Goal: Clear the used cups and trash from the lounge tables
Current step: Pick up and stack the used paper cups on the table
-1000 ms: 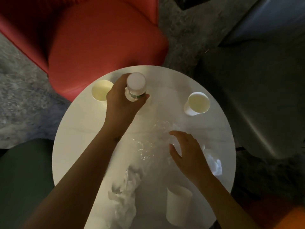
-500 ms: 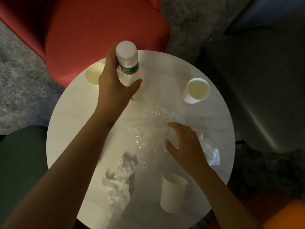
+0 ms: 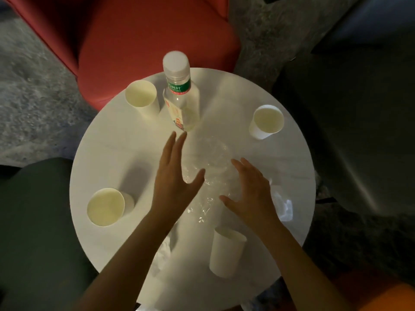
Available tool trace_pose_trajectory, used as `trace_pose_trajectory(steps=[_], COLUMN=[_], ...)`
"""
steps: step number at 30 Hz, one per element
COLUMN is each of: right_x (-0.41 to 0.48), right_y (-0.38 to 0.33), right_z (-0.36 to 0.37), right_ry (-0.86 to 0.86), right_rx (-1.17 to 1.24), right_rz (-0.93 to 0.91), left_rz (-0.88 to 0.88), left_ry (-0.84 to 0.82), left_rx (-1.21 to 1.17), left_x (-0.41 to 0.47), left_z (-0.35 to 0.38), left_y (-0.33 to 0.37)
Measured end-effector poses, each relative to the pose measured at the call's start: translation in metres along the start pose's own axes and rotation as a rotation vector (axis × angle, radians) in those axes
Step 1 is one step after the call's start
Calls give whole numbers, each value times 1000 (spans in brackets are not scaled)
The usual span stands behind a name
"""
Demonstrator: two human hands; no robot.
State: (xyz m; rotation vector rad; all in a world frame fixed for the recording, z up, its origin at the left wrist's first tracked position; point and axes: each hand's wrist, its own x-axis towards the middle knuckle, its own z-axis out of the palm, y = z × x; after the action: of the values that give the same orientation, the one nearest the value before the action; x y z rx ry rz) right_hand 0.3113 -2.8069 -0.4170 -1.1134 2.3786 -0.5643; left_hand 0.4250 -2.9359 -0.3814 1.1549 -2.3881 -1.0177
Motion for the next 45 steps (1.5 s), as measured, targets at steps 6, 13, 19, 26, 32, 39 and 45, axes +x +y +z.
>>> trace_pose_trajectory(steps=[6, 13, 19, 26, 32, 39, 45], right_x=[4, 9, 13, 30, 29, 18, 2], right_y=[10, 13, 7, 3, 5, -7, -10], right_z=[16, 31, 31, 21, 30, 32, 35], right_ry=[-63, -123, -99, -36, -130, -97, -94], right_rx=[-1, 107, 176, -13, 3, 285, 311], right_rz=[-44, -65, -163, -131, -215, -268, -377], left_rz=[-45, -4, -53, -20, -166, -432, -700], left_ry=[-276, -353, -311, -240, -123, -76, -67], left_rx=[133, 348, 173, 207, 448, -140, -966], left_x=[-21, -26, -16, -17, -21, -20, -17], left_z=[40, 58, 61, 62, 59, 55, 42], left_y=[-24, -39, -36, -25, -22, -22, -4])
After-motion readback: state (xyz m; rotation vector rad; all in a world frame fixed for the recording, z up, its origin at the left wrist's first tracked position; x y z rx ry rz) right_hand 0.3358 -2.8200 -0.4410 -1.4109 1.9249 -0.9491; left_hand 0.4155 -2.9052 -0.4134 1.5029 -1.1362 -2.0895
